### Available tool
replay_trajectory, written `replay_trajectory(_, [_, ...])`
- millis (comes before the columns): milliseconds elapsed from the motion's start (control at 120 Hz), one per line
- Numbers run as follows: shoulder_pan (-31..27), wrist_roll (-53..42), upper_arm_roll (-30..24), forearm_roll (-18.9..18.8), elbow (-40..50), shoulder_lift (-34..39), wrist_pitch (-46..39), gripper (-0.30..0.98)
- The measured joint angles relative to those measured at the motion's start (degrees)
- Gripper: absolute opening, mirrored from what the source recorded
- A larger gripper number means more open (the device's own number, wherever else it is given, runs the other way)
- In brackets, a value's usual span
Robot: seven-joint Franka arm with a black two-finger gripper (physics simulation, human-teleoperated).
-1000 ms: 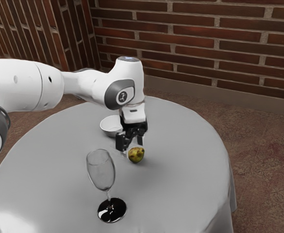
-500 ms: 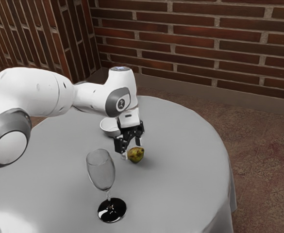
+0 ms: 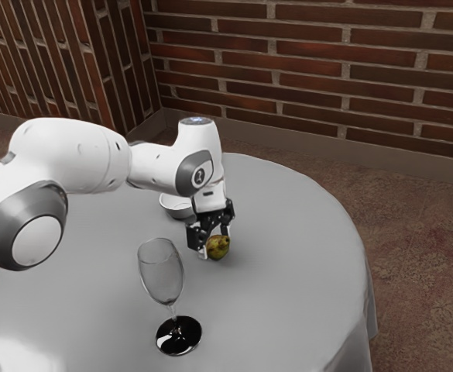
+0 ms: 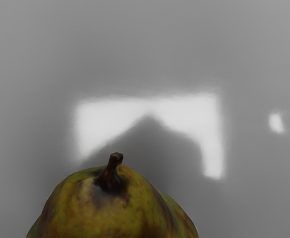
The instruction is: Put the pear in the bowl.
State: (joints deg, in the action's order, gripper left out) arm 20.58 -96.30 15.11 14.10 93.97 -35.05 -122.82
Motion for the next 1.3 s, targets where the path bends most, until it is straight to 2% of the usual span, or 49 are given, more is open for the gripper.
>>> replay_trajectory(117, [-0.15, -0.53, 0.0, 0.25, 0.12, -0.23, -0.25, 0.67])
replay_trajectory(308, [-0.44, -0.79, 0.0, 0.57, 0.18, -0.13, -0.51, 0.38])
replay_trajectory(667, [-0.43, -0.99, 1.47, 0.75, 0.54, 4.23, -1.61, 0.03])
replay_trajectory(858, [-0.4, -1.4, 8.95, 0.68, 0.54, 7.98, -1.9, -0.06])
replay_trajectory(975, [-0.97, -1.88, 13.92, 0.9, -1.95, 6.68, -1.93, -0.12])
replay_trajectory(1142, [-4.33, -2.52, 14.65, 2.87, -13.42, -1.9, -1.4, -0.12])
replay_trajectory(1300, [-6.91, -3.0, 13.15, 4.51, -19.31, -6.36, -0.83, -0.12])
